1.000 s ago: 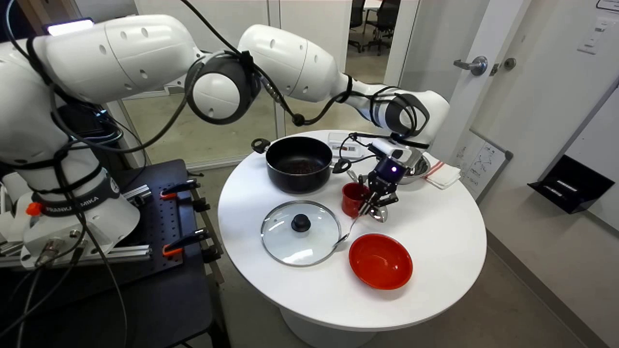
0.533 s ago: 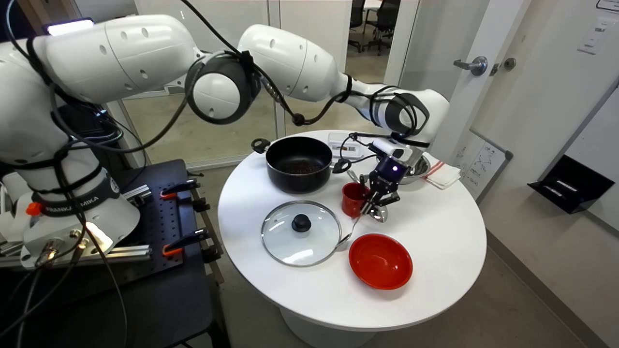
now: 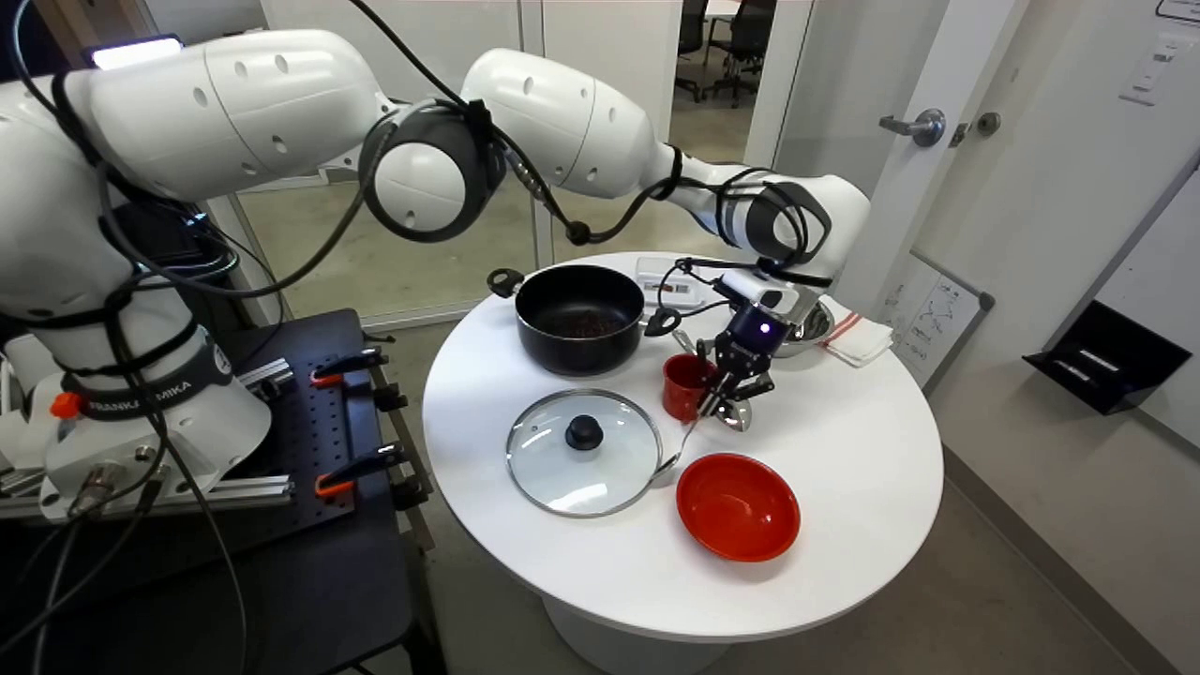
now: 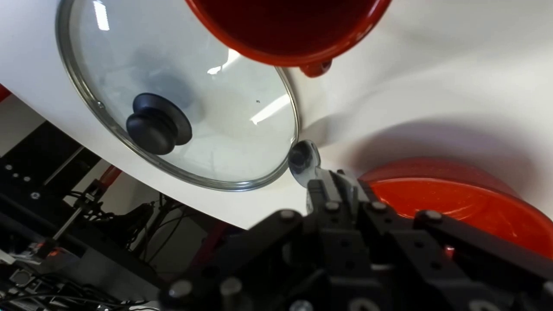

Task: Take the spoon out of the bowl

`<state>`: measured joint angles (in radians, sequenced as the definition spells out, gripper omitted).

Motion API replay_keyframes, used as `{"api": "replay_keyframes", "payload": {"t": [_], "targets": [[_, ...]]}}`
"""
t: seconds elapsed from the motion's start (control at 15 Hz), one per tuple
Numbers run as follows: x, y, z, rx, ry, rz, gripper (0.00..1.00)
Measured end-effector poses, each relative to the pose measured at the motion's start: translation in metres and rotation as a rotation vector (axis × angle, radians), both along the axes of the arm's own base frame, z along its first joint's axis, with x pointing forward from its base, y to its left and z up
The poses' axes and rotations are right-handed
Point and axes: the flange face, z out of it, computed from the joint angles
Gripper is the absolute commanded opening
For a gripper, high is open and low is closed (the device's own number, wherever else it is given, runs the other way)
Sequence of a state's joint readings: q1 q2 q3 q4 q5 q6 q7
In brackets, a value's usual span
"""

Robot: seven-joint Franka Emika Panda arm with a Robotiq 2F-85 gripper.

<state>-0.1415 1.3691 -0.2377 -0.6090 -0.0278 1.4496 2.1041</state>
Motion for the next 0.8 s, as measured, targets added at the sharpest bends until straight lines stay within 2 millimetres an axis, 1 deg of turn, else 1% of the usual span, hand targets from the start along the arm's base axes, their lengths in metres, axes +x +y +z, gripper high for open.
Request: {"api": "replay_keyframes", "payload": {"t": [0.2,0.27,0.33,0.4,0.47,0.53,0.6,0.67,0.73,0.8], "targets": [[-0.002,0.001,-0.009,0.003,0.011,0.0,0.6],[-0.004,0.001,-0.012,0.004,0.016,0.0,0.6],[-0.005,0.001,-0.016,0.004,0.02,0.0,0.51],[-0.005,0.001,-0.018,0.005,0.024,0.0,0.29],[-0.006,0.001,-0.02,0.005,0.026,0.0,0.28],[-0.006,0.001,-0.021,0.005,0.028,0.0,0.22],[-0.007,0.001,-0.022,0.005,0.028,0.001,0.32],[-0.006,0.002,-0.022,0.005,0.026,0.001,0.58],[-0.004,0.003,-0.019,0.005,0.02,0.003,0.58],[-0.002,0.004,-0.015,0.005,0.009,0.007,0.61]]}}
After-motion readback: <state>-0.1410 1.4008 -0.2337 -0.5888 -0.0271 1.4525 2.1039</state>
